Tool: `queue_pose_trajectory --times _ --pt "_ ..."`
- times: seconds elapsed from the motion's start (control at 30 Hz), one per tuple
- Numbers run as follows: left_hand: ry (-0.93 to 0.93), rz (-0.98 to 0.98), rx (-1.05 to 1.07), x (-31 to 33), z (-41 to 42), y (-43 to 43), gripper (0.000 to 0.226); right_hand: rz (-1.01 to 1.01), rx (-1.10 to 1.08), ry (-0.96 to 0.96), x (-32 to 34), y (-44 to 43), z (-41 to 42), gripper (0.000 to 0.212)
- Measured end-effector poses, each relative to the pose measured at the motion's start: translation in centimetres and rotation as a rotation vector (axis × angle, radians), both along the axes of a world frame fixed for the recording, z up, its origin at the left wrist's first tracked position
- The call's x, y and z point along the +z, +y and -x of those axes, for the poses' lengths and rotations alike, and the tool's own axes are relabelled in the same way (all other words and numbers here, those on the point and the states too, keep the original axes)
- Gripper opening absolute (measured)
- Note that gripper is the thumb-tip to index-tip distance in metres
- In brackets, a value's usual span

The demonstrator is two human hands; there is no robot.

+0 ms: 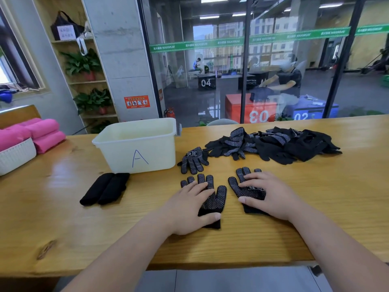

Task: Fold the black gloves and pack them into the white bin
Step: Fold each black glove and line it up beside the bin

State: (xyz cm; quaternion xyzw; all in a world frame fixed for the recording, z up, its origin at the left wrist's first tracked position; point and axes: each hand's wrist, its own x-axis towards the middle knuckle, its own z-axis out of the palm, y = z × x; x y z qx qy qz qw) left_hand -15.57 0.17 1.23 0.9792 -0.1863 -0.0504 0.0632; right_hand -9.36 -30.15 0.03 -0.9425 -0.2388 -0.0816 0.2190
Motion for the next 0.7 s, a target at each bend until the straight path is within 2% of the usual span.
queue_pose_trajectory --times 0.1,0.17,0.27,0.4,0.5,0.63,0.7 --pt "-0.046 0.072 0.063 0.7 0.3 0.3 0.088 -0.112 -0.022 -0.061 0.0 -0.1 0.4 0.051" --pt "-0.083 0.135 0.116 0.5 0.0 0.2 0.086 -0.002 -0.022 -0.011 0.2 0.2 0.5 0.063" --pt "0.016 -0.002 0.081 0.0 -0.3 -0.5 0.091 0.189 0.004 0.062 0.5 0.6 0.3 0.077" --pt "0.086 -0.066 0.079 0.4 -0.1 -0.5 0.095 0.210 0.030 0.133 1.3 0.4 0.7 0.074" --pt "0.004 0.000 0.133 0.8 -0.7 -0.5 0.088 0.164 -0.021 0.105 1.8 1.3 0.7 0.068" --pt "-0.019 0.004 0.246 -0.6 -1.8 -1.7 0.083 0.342 -0.157 0.138 0.8 4.6 -0.3 0.075" --pt "-0.033 -0.013 0.275 -1.3 -2.2 -1.9 0.086 0.367 -0.221 0.164 0.1 5.9 -0.5 0.077"
